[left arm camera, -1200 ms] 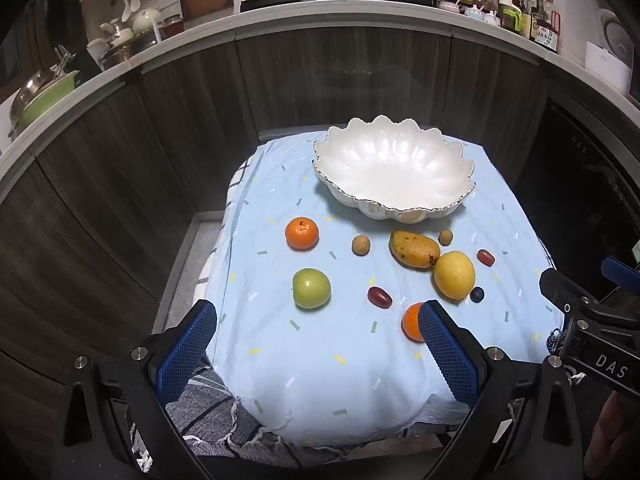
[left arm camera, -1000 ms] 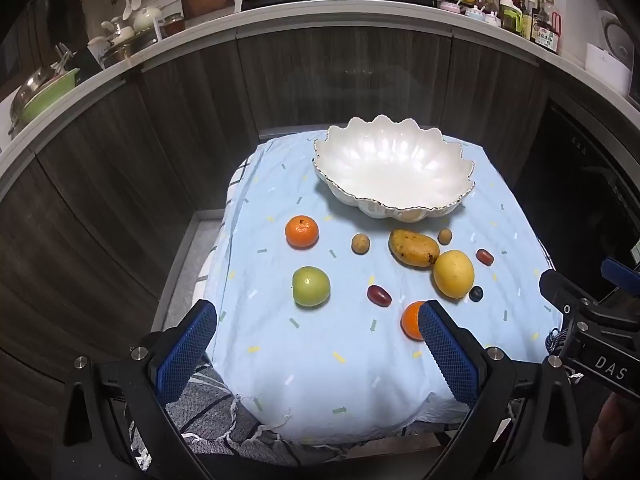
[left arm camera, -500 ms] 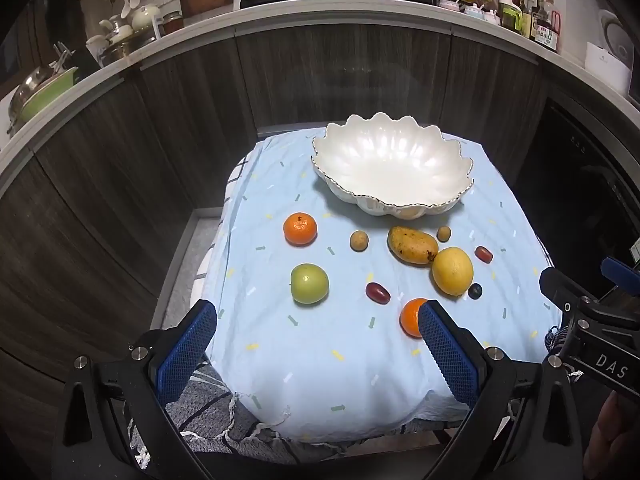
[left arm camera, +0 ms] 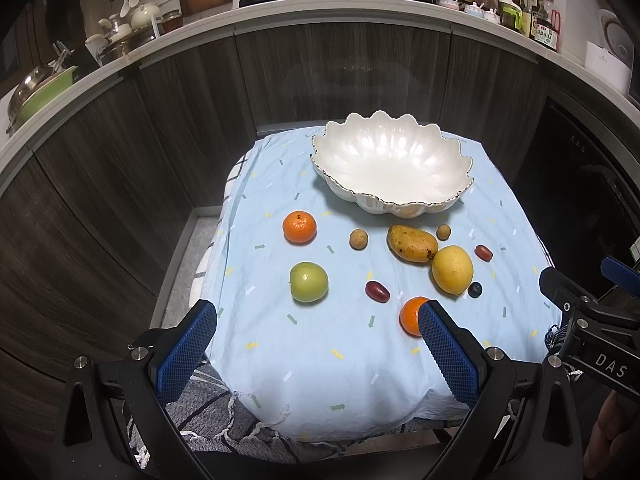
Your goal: Organize fruits
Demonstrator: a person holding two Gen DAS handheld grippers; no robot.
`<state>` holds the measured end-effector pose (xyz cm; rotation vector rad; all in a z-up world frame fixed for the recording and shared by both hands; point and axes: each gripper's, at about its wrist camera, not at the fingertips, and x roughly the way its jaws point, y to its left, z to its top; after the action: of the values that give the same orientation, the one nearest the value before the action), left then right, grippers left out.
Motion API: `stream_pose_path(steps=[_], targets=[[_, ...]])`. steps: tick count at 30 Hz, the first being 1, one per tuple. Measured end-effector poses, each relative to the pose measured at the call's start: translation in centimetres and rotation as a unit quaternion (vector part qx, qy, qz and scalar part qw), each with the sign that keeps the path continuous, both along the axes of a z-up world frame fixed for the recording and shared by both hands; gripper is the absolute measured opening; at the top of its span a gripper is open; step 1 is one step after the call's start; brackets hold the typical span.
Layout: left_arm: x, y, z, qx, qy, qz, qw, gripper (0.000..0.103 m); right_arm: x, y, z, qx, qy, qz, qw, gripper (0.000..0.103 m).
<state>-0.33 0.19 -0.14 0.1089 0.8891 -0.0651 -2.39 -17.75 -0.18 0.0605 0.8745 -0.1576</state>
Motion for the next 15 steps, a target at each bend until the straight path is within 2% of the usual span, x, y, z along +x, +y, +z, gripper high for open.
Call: stream_pose_path(steps=[15], targets=[[0.00,-0.04,-0.03,0.000,0.000,0.000,1.0000,0.102,0.01,0.00,0.05,0.000,0.001,0.000,1.000,0.101]])
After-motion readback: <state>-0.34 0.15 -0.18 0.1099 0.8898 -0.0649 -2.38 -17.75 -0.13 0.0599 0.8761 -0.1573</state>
